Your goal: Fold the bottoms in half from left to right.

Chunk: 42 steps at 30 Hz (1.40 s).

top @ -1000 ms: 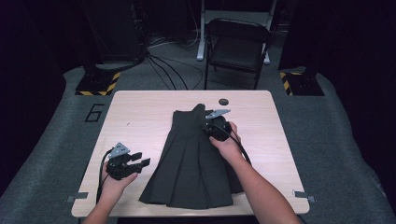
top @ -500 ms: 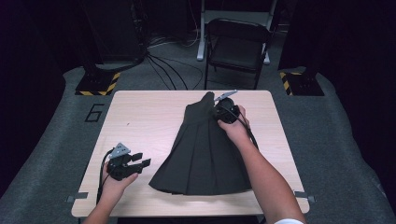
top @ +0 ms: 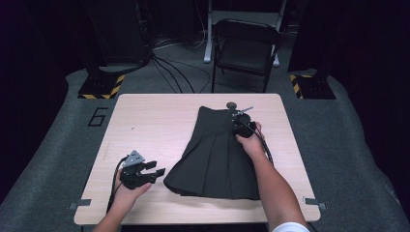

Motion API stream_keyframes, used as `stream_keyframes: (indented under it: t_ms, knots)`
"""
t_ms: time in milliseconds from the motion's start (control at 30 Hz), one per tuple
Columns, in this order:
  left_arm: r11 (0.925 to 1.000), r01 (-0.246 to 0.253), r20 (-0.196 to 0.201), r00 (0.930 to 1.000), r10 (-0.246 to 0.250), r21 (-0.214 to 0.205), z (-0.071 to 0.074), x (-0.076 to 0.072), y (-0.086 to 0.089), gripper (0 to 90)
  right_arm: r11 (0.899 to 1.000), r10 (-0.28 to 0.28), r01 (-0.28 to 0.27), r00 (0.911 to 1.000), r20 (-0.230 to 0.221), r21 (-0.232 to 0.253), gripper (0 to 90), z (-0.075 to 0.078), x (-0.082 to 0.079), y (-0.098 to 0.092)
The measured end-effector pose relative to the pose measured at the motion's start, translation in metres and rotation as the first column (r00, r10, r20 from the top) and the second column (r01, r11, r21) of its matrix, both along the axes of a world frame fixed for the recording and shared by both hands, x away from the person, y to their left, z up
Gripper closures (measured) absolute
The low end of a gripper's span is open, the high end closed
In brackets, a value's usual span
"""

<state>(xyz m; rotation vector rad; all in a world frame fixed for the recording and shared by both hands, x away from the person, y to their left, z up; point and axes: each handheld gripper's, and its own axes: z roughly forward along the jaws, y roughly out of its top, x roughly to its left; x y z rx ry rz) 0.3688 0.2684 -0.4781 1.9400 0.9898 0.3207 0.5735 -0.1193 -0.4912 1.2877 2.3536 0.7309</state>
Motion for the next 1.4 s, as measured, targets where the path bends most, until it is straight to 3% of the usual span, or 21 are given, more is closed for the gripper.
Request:
stream_keyframes:
  t_ms: [133,167,300,333,367,400,500,533,667,700,733,800,833,867,933,1033,1133,1167,1200,1300,1400]
  knots:
    - [0.9978,0.057,-0.018,0.9982,-0.057,-0.035,-0.006,0.003,-0.019,44.2,1.000,-0.003,0.003,1.0000,0.003,-0.013,70.9,-0.001,0.000,0.001]
    - [0.9948,0.095,-0.023,0.9951,-0.096,-0.036,-0.008,0.004,-0.029,44.2,1.000,-0.003,0.004,1.0000,0.006,-0.011,69.0,-0.002,0.000,0.001]
    - [0.9899,0.133,-0.040,0.9900,-0.135,-0.049,-0.012,0.004,-0.044,43.8,0.999,-0.015,0.015,0.9996,0.024,-0.028,55.7,-0.002,0.001,0.000]
    - [0.9897,0.137,-0.044,0.9894,-0.139,-0.041,-0.014,0.004,-0.048,43.1,0.999,-0.038,0.039,0.9986,0.036,-0.029,47.0,-0.003,0.002,-0.002]
    - [0.9899,0.137,-0.034,0.9898,-0.139,-0.035,-0.016,0.005,-0.053,43.1,0.999,-0.038,0.039,0.9986,0.036,-0.029,47.0,-0.003,0.002,-0.002]
    - [0.9908,0.135,-0.024,0.9905,-0.135,-0.001,-0.020,0.007,-0.060,39.7,0.998,-0.059,0.060,0.9978,0.028,-0.013,43.9,-0.004,0.003,-0.006]
    - [0.9922,0.124,-0.040,0.9915,-0.124,0.008,-0.024,0.008,-0.067,34.0,0.998,-0.063,0.063,0.9979,0.018,-0.001,40.8,-0.004,0.003,-0.008]
    - [0.9932,0.115,-0.039,0.9926,-0.115,0.014,-0.027,0.008,-0.070,29.7,0.998,-0.068,0.068,0.9971,0.034,-0.002,38.4,-0.006,0.003,-0.008]
    - [0.9923,0.107,-0.034,0.9938,-0.105,0.061,-0.033,0.011,-0.078,27.8,0.998,-0.068,0.068,0.9964,0.051,0.005,34.4,-0.008,0.002,-0.010]
    - [0.9914,0.097,-0.035,0.9950,-0.094,0.089,-0.036,0.010,-0.083,27.3,0.997,-0.073,0.072,0.9961,0.049,0.029,34.3,-0.010,0.002,-0.013]
    - [0.9914,0.097,-0.035,0.9950,-0.094,0.089,-0.036,0.010,-0.083,27.3,0.997,-0.073,0.072,0.9961,0.049,0.029,34.3,-0.010,0.002,-0.013]
    - [0.9858,0.088,0.001,0.9960,-0.089,0.143,-0.038,0.008,-0.089,27.8,0.993,-0.088,0.084,0.9954,0.039,0.083,34.2,-0.013,0.002,-0.018]
    - [0.9858,0.088,0.001,0.9960,-0.089,0.143,-0.038,0.008,-0.089,28.8,0.990,-0.103,0.099,0.9944,0.026,0.103,34.2,-0.014,0.002,-0.019]
    - [0.9789,0.082,0.019,0.9960,-0.087,0.187,-0.040,0.006,-0.094,30.4,0.989,-0.104,0.101,0.9943,0.026,0.106,34.2,-0.014,0.002,-0.019]
    - [0.9768,0.071,0.033,0.9963,-0.079,0.202,-0.041,0.003,-0.097,32.8,0.991,-0.098,0.094,0.9946,0.034,0.096,33.9,-0.014,0.002,-0.019]
    - [0.9612,0.048,0.083,0.9939,-0.073,0.272,-0.043,-0.002,-0.105,38.4,0.995,-0.084,0.081,0.9947,0.060,0.052,32.4,-0.013,0.000,-0.016]
    - [0.9629,0.044,0.084,0.9941,-0.068,0.266,-0.042,-0.002,-0.104,45.4,0.996,-0.088,0.086,0.9940,0.065,0.035,31.4,-0.013,0.000,-0.014]
    - [0.9681,0.035,0.082,0.9950,-0.057,0.248,-0.042,0.000,-0.103,51.2,0.994,-0.097,0.094,0.9934,0.060,0.048,31.5,-0.013,0.000,-0.015]
    - [0.9688,0.032,0.084,0.9950,-0.054,0.246,-0.042,0.000,-0.101,54.5,0.994,-0.099,0.095,0.9931,0.063,0.057,33.0,-0.014,0.001,-0.016]
    - [0.9753,0.037,0.078,0.9954,-0.055,0.218,-0.042,0.001,-0.100,63.2,0.990,-0.083,0.081,0.9964,0.017,0.116,49.3,-0.014,0.001,-0.017]
    - [0.9840,0.045,0.052,0.9971,-0.055,0.172,-0.041,0.003,-0.097,71.6,0.993,-0.062,0.060,0.9978,0.021,0.103,60.7,-0.012,-0.002,-0.013]
